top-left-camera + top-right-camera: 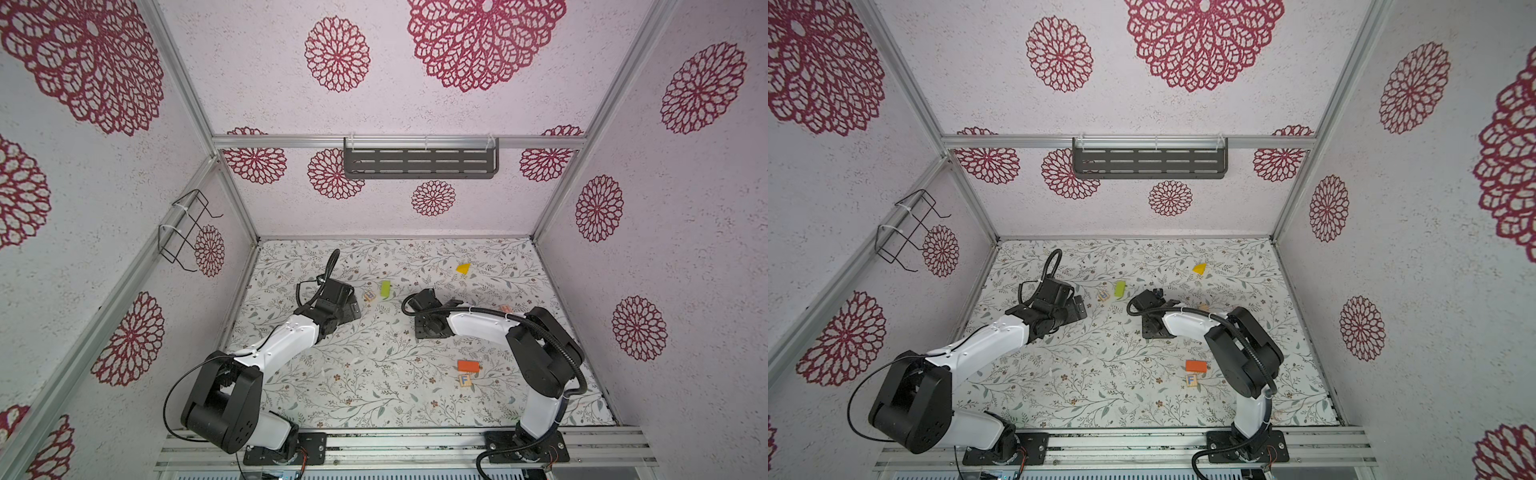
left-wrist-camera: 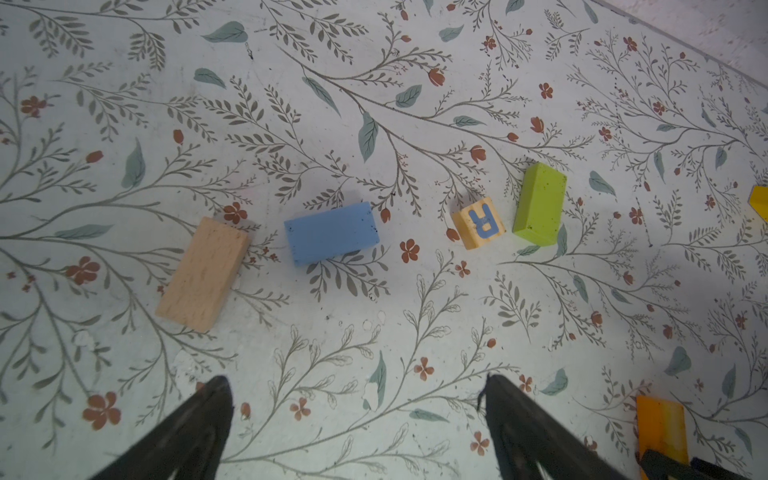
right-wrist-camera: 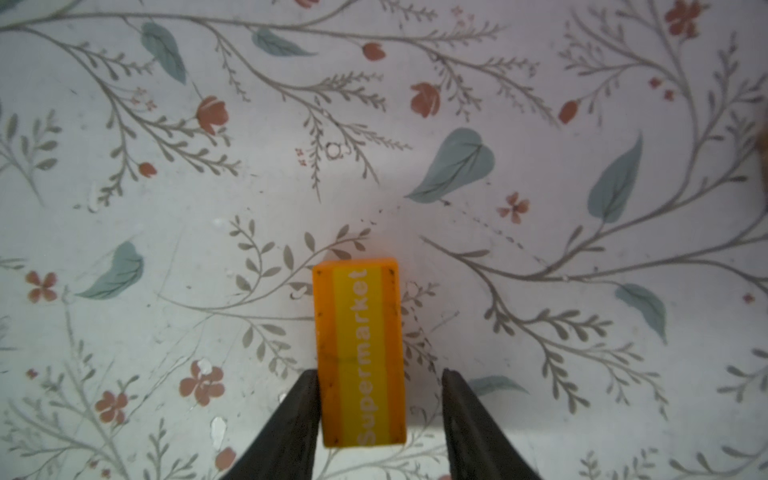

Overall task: Build the wood block tower
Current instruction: 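Lower the orange block onto the table and open the right gripper, then raise the right gripper away while the left gripper descends over the blue block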

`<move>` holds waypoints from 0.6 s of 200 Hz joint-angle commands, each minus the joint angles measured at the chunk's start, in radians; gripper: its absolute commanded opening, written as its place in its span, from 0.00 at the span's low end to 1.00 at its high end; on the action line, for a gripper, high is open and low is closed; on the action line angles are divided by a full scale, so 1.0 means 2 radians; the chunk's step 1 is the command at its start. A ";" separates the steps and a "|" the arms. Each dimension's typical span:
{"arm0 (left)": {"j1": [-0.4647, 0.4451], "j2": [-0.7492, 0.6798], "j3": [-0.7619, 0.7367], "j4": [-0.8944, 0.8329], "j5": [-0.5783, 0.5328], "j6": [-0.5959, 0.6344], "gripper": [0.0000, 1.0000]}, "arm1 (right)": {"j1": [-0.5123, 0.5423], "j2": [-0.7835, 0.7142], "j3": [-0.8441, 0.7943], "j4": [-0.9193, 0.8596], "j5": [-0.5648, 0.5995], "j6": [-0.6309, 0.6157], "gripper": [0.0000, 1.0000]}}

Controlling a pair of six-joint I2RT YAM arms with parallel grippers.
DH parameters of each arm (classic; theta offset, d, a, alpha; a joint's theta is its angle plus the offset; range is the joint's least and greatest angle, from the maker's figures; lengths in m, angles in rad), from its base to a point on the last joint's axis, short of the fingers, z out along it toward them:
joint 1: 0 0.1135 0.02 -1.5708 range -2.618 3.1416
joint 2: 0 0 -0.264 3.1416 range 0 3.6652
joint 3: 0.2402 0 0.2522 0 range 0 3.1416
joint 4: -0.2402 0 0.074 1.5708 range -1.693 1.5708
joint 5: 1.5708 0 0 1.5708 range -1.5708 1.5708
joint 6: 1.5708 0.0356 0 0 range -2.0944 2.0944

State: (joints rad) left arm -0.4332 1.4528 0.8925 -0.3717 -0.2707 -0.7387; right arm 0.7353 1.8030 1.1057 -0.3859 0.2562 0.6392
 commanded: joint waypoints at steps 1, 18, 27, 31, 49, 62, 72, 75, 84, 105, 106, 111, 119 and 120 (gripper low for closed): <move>-0.001 -0.015 0.030 -0.032 -0.001 0.003 0.97 | -0.005 -0.064 -0.006 -0.001 0.014 -0.016 0.55; -0.002 -0.020 0.055 -0.075 0.004 0.001 0.97 | -0.010 -0.106 -0.012 0.003 0.009 -0.035 0.60; -0.003 -0.025 0.069 -0.098 0.010 0.007 0.97 | -0.014 -0.130 -0.013 0.005 0.003 -0.050 0.62; -0.003 -0.026 0.076 -0.107 0.014 0.012 0.97 | -0.016 -0.140 -0.014 0.007 0.000 -0.058 0.62; -0.004 -0.029 0.119 -0.157 0.040 0.041 0.97 | -0.032 -0.185 -0.014 0.020 -0.022 -0.095 0.65; -0.004 -0.028 0.153 -0.197 0.055 0.061 0.97 | -0.049 -0.212 -0.013 0.034 -0.053 -0.119 0.66; -0.005 -0.026 0.178 -0.229 0.060 0.078 0.97 | -0.065 -0.231 -0.015 0.053 -0.077 -0.133 0.68; -0.004 -0.026 0.185 -0.238 0.060 0.084 0.97 | -0.069 -0.236 -0.016 0.061 -0.084 -0.136 0.68; -0.004 -0.025 0.203 -0.260 0.057 0.101 0.97 | -0.082 -0.250 -0.020 0.084 -0.104 -0.145 0.70; -0.004 -0.020 0.239 -0.305 0.047 0.139 0.97 | -0.107 -0.266 -0.031 0.146 -0.143 -0.154 0.75; -0.004 -0.019 0.241 -0.307 0.047 0.141 0.97 | -0.108 -0.266 -0.032 0.149 -0.145 -0.153 0.75; -0.004 -0.016 0.249 -0.316 0.044 0.148 0.97 | -0.113 -0.268 -0.034 0.162 -0.153 -0.152 0.76; -0.003 -0.009 0.260 -0.328 0.033 0.161 0.97 | -0.119 -0.269 -0.040 0.186 -0.165 -0.149 0.79; -0.003 -0.009 0.261 -0.329 0.031 0.162 0.97 | -0.121 -0.269 -0.040 0.189 -0.166 -0.149 0.79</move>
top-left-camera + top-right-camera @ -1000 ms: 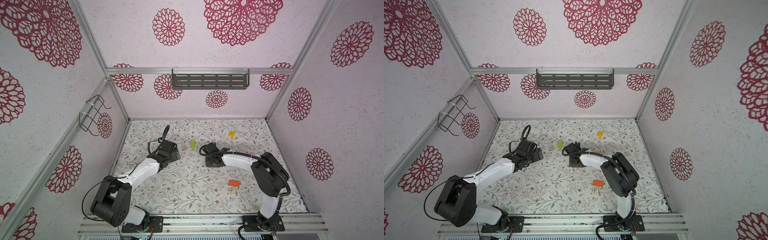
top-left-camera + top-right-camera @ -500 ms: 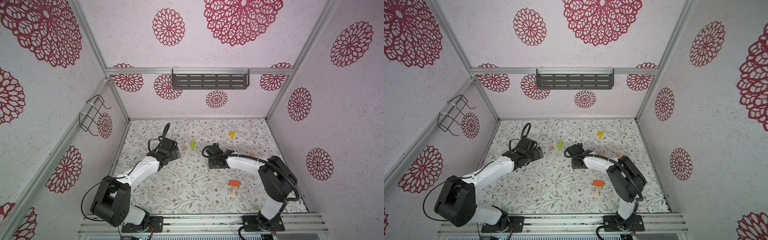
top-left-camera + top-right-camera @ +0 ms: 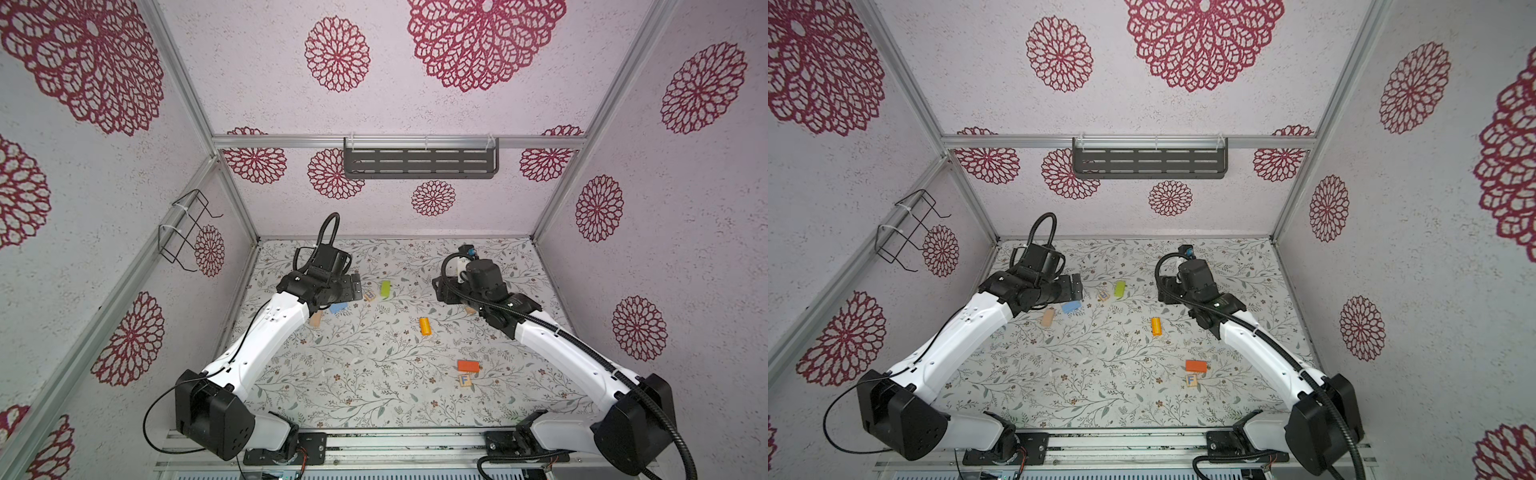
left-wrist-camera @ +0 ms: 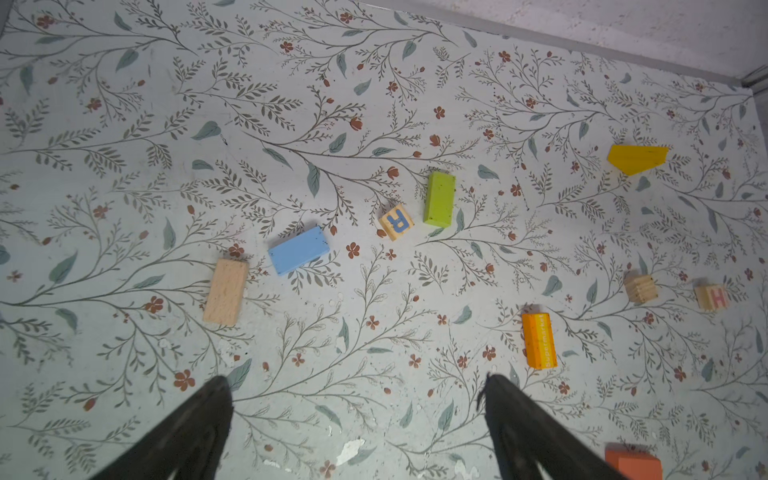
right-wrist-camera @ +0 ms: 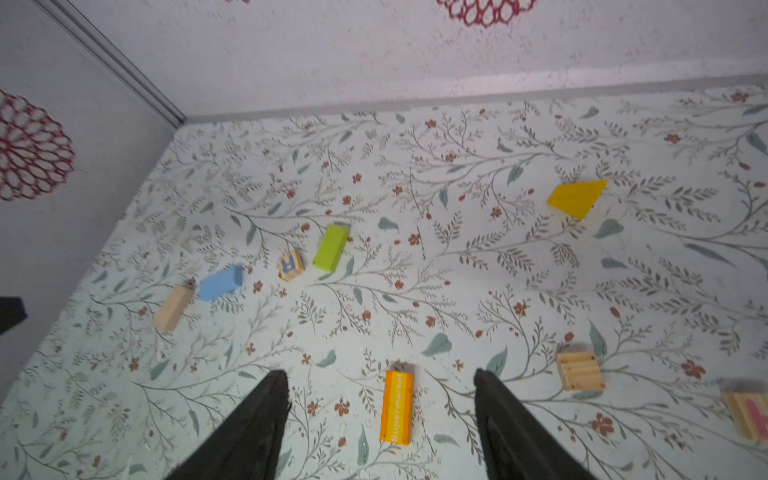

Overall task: Build the wood block tower
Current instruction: 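Raise the right gripper away while the left gripper descends over the blue block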

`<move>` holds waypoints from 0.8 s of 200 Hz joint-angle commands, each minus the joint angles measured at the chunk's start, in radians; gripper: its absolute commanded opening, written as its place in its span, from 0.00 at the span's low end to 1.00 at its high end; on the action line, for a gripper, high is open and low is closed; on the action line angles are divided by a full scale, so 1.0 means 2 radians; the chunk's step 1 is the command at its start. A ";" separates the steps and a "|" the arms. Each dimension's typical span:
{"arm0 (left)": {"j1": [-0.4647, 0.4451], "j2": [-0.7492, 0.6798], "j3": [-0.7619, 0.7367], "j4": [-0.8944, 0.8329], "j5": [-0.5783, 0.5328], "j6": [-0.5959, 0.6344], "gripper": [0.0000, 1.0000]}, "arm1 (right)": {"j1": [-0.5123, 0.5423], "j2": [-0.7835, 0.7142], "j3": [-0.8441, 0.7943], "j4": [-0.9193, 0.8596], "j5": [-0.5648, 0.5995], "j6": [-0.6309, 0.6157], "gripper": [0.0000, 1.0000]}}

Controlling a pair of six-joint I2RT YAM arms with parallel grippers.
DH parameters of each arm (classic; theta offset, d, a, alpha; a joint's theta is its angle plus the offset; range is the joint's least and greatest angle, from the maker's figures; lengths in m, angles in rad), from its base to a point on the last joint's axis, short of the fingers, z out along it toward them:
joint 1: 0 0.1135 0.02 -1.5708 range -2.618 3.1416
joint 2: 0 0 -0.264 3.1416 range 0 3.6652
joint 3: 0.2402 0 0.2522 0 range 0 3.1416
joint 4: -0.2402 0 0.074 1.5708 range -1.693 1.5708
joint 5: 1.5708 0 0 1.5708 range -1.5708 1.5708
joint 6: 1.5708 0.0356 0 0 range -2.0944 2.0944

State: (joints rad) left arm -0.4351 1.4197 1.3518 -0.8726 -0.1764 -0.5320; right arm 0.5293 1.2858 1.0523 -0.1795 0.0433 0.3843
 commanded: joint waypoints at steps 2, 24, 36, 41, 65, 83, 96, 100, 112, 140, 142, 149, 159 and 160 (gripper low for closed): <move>-0.002 0.010 0.034 -0.082 -0.020 0.061 0.97 | -0.019 -0.010 -0.015 0.092 -0.063 -0.021 0.80; 0.001 0.033 0.041 -0.100 -0.049 0.101 0.97 | -0.035 -0.012 -0.042 0.167 -0.096 -0.007 0.86; 0.003 0.040 0.034 -0.100 -0.050 0.125 0.97 | -0.042 -0.011 -0.060 0.203 -0.110 -0.005 0.88; 0.003 0.040 0.027 -0.094 -0.047 0.134 0.97 | -0.046 -0.011 -0.068 0.217 -0.116 -0.005 0.88; 0.016 0.041 -0.010 -0.036 0.002 0.160 0.97 | -0.067 -0.003 -0.106 0.266 -0.144 0.002 0.89; 0.020 0.046 -0.039 0.012 0.025 0.197 0.97 | -0.081 0.008 -0.128 0.297 -0.165 0.013 0.90; 0.021 0.043 -0.065 0.054 0.040 0.237 0.97 | -0.086 0.017 -0.141 0.315 -0.182 0.019 0.90; 0.021 0.043 -0.074 0.067 0.044 0.250 0.97 | -0.087 0.020 -0.144 0.319 -0.186 0.021 0.90; 0.025 0.040 -0.089 0.102 0.047 0.275 0.97 | -0.091 0.029 -0.150 0.330 -0.190 0.026 0.90; 0.059 0.078 -0.040 0.067 0.101 0.299 0.97 | -0.097 0.056 -0.152 0.357 -0.207 0.043 0.90; 0.062 0.083 -0.033 0.060 0.110 0.302 0.97 | -0.097 0.057 -0.152 0.359 -0.209 0.044 0.90; 0.073 0.100 -0.014 0.037 0.135 0.306 0.97 | -0.097 0.064 -0.151 0.364 -0.213 0.047 0.90; 0.087 0.122 0.001 0.025 0.156 0.305 0.97 | -0.099 0.070 -0.152 0.369 -0.215 0.051 0.90; 0.088 0.124 0.002 0.025 0.157 0.305 0.97 | -0.099 0.070 -0.152 0.369 -0.215 0.051 0.90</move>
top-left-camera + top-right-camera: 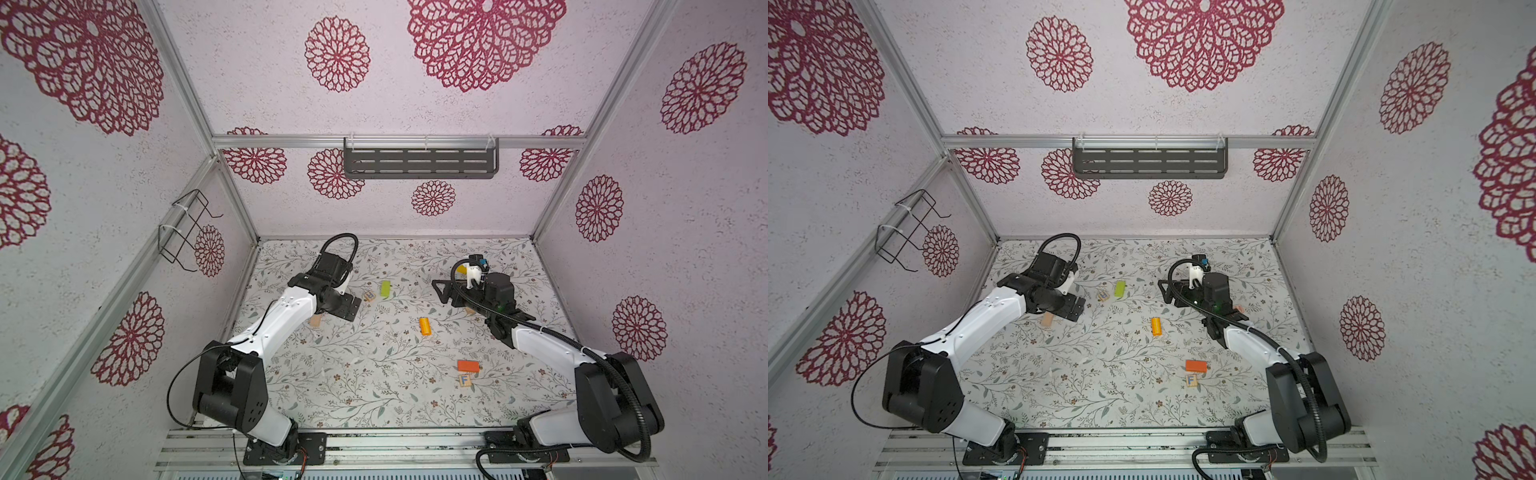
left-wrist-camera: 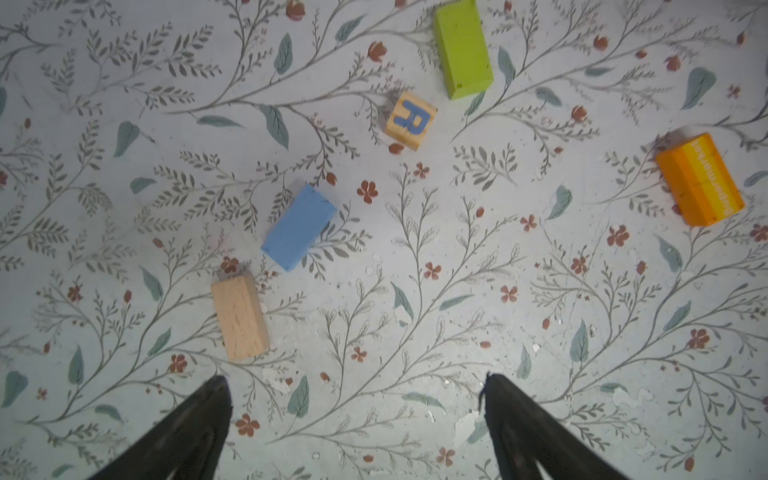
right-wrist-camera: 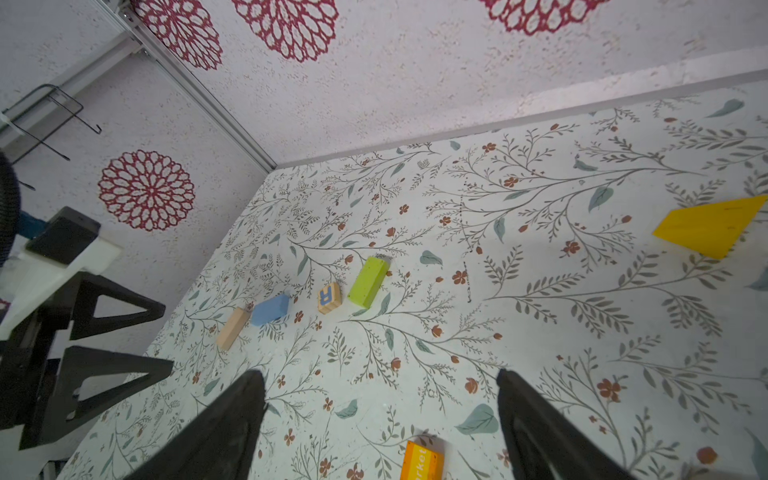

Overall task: Build the wood block tower
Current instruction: 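Raise the right gripper away while the left gripper descends over the blue block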

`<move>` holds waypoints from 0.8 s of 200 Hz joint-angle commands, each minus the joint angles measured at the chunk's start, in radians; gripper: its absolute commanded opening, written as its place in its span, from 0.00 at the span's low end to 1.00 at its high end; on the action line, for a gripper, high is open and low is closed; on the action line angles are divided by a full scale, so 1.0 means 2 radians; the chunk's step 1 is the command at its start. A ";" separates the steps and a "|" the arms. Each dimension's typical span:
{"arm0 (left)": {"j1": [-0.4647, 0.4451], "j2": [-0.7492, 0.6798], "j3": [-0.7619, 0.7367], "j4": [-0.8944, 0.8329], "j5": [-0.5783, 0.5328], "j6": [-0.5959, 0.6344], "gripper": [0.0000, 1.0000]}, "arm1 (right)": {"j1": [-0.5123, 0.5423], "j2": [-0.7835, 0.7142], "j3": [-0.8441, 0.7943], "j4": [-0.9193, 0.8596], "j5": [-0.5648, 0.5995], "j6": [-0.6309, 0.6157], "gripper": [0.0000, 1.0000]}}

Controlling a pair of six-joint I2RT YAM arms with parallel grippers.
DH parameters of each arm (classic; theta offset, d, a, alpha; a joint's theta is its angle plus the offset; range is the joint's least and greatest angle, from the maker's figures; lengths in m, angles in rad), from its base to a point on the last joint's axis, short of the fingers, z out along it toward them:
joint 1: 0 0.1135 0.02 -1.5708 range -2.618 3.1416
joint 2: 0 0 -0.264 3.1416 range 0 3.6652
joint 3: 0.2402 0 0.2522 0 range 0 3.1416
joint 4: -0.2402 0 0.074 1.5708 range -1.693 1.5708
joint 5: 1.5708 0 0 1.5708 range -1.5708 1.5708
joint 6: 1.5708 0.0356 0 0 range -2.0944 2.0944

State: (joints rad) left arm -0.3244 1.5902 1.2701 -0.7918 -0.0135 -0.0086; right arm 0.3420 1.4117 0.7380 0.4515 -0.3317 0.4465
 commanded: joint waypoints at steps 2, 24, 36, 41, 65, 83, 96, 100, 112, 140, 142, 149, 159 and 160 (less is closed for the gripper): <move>0.036 0.043 0.044 -0.016 0.077 0.043 0.97 | -0.005 0.008 0.005 0.054 -0.028 0.020 0.90; 0.056 0.082 0.050 -0.003 0.075 0.059 0.97 | -0.009 0.009 0.005 0.055 -0.032 0.022 0.91; 0.060 0.103 0.052 0.003 0.065 0.074 0.98 | -0.010 0.006 0.001 0.058 -0.029 0.021 0.91; 0.060 0.110 0.052 0.005 0.059 0.081 0.98 | -0.011 0.004 0.000 0.059 -0.027 0.021 0.91; 0.062 0.140 0.048 0.020 0.042 0.103 0.99 | -0.014 0.004 -0.002 0.060 -0.027 0.023 0.91; 0.062 0.149 0.042 0.040 0.020 0.114 0.98 | -0.015 0.006 -0.002 0.063 -0.030 0.026 0.91; 0.062 0.154 0.042 0.049 0.001 0.122 0.97 | -0.016 0.006 -0.003 0.066 -0.032 0.028 0.90; 0.062 0.156 0.043 0.050 -0.003 0.124 0.97 | -0.015 0.007 -0.004 0.066 -0.033 0.028 0.90; 0.062 0.161 0.049 0.050 -0.018 0.132 0.97 | -0.016 0.007 -0.005 0.069 -0.033 0.029 0.91; 0.062 0.170 0.067 0.042 -0.023 0.147 0.95 | -0.018 0.012 -0.005 0.072 -0.036 0.033 0.90; 0.062 0.171 0.069 0.041 -0.022 0.147 0.95 | -0.018 0.012 -0.004 0.072 -0.036 0.033 0.90; 0.062 0.174 0.073 0.040 -0.018 0.148 0.94 | -0.018 0.014 -0.004 0.073 -0.037 0.034 0.90; 0.062 0.179 0.080 0.037 -0.014 0.150 0.93 | -0.018 0.016 -0.004 0.074 -0.039 0.035 0.90; 0.062 0.179 0.081 0.036 -0.013 0.151 0.93 | -0.018 0.016 -0.003 0.074 -0.038 0.036 0.90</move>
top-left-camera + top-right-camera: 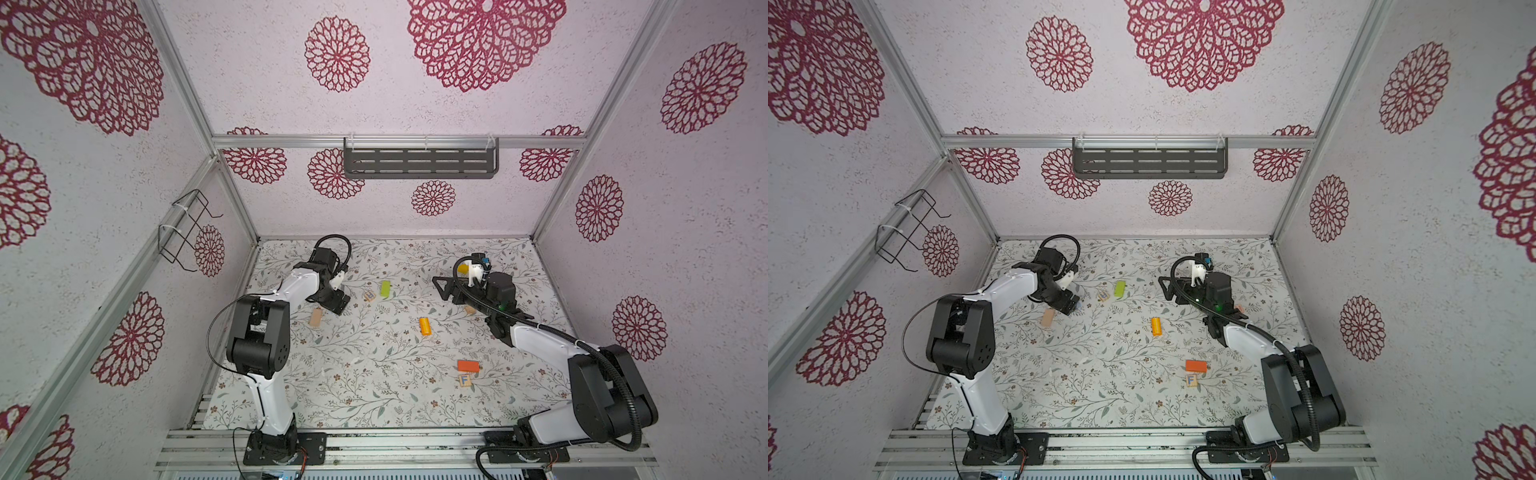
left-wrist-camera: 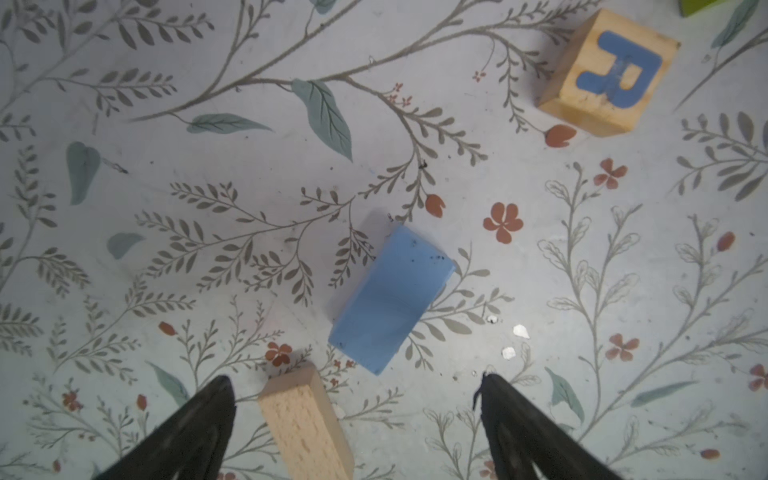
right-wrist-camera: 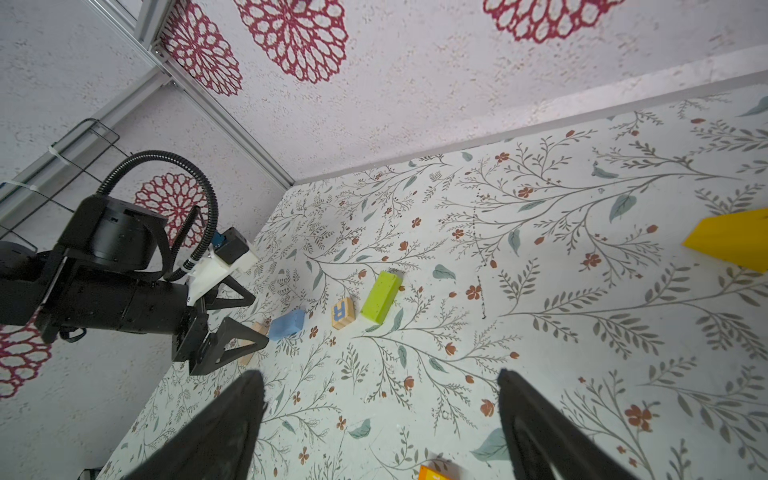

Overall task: Build the wood block tower
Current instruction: 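Raise the right gripper away while the left gripper descends over the blue block, then close the left gripper on the blue block and lift it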

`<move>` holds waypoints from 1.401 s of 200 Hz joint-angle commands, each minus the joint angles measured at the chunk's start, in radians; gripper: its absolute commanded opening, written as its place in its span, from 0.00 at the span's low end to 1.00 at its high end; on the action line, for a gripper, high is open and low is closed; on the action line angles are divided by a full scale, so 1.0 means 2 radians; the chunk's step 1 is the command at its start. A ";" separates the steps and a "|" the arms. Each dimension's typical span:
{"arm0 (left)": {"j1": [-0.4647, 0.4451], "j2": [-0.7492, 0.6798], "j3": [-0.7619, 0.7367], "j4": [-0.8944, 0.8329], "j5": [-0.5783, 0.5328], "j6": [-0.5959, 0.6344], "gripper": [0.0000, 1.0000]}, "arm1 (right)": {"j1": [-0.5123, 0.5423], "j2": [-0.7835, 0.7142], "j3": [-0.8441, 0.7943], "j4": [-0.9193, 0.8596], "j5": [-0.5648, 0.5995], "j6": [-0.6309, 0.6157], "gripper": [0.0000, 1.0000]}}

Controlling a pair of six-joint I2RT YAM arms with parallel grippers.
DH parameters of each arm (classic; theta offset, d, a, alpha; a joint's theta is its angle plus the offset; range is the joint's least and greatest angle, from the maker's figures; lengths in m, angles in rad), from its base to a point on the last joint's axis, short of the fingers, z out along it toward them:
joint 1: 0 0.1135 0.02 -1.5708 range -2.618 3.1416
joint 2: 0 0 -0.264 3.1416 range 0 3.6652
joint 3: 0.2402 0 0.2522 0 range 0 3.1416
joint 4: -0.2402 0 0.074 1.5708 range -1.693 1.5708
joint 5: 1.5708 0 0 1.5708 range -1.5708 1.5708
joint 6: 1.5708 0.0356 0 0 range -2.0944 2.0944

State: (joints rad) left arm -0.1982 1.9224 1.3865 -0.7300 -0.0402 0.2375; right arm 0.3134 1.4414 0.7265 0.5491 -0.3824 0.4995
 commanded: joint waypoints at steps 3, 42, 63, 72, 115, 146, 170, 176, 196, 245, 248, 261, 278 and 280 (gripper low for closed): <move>-0.001 0.015 0.025 0.004 0.001 0.029 0.92 | -0.003 0.002 0.002 0.025 -0.014 0.009 0.90; -0.002 0.044 0.043 -0.012 0.017 0.032 0.86 | -0.006 0.005 0.003 0.026 -0.016 0.010 0.90; -0.002 0.045 0.041 -0.016 0.034 0.032 0.85 | -0.006 0.008 0.004 0.026 -0.017 0.012 0.91; -0.003 0.046 0.040 -0.019 0.038 0.034 0.86 | -0.007 0.010 0.005 0.027 -0.018 0.012 0.90; -0.004 0.057 0.040 -0.020 0.029 0.034 0.85 | -0.009 0.011 0.005 0.028 -0.021 0.016 0.90; -0.004 0.070 0.046 -0.024 0.031 0.033 0.80 | -0.010 0.015 0.005 0.028 -0.023 0.019 0.90; -0.005 0.075 0.049 -0.025 0.031 0.033 0.77 | -0.011 0.016 0.006 0.028 -0.024 0.019 0.90; -0.004 0.076 0.049 -0.025 0.030 0.034 0.76 | -0.012 0.017 0.006 0.028 -0.024 0.021 0.90; -0.004 0.079 0.052 -0.025 0.031 0.033 0.74 | -0.012 0.019 0.007 0.028 -0.027 0.022 0.89; -0.006 0.086 0.062 -0.030 0.036 0.030 0.67 | -0.012 0.022 0.008 0.029 -0.028 0.024 0.89; -0.006 0.086 0.063 -0.030 0.037 0.031 0.67 | -0.013 0.022 0.008 0.028 -0.029 0.024 0.89; -0.007 0.088 0.065 -0.032 0.038 0.030 0.63 | -0.014 0.022 0.008 0.028 -0.030 0.023 0.89; -0.008 0.089 0.067 -0.034 0.038 0.028 0.57 | -0.013 0.023 0.008 0.028 -0.030 0.025 0.89; -0.008 0.090 0.067 -0.035 0.039 0.028 0.56 | -0.013 0.023 0.008 0.028 -0.030 0.025 0.89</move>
State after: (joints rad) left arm -0.2050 2.0792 1.5009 -0.7849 0.0158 0.2825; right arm 0.2947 1.4849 0.7265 0.5640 -0.4240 0.5354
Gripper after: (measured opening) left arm 0.591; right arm 0.892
